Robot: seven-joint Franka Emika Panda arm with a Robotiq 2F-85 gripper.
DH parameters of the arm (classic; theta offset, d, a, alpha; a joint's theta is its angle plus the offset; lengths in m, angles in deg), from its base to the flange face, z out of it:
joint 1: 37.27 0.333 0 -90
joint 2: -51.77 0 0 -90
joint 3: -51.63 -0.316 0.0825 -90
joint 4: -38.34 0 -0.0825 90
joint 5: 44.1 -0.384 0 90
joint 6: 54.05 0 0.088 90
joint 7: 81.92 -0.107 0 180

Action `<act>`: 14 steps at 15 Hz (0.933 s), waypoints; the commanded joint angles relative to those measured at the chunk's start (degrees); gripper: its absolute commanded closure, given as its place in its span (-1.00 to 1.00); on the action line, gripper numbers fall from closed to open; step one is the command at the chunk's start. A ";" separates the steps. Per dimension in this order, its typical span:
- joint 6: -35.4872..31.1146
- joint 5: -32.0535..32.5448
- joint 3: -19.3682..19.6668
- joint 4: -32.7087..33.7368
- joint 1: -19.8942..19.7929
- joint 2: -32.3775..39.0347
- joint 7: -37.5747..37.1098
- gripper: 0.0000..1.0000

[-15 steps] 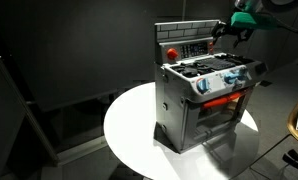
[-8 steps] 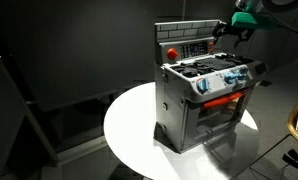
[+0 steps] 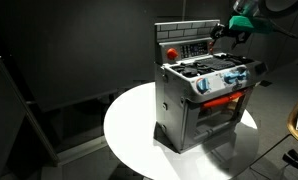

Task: Press the top button on the right side of the stove.

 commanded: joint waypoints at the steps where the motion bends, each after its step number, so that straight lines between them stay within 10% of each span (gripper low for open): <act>1: -2.18 -0.66 0.94 2.66 0.52 2.46 1.42 -1.00; 14: 8.39 -8.97 -0.35 -0.51 0.58 -4.04 11.85 -1.00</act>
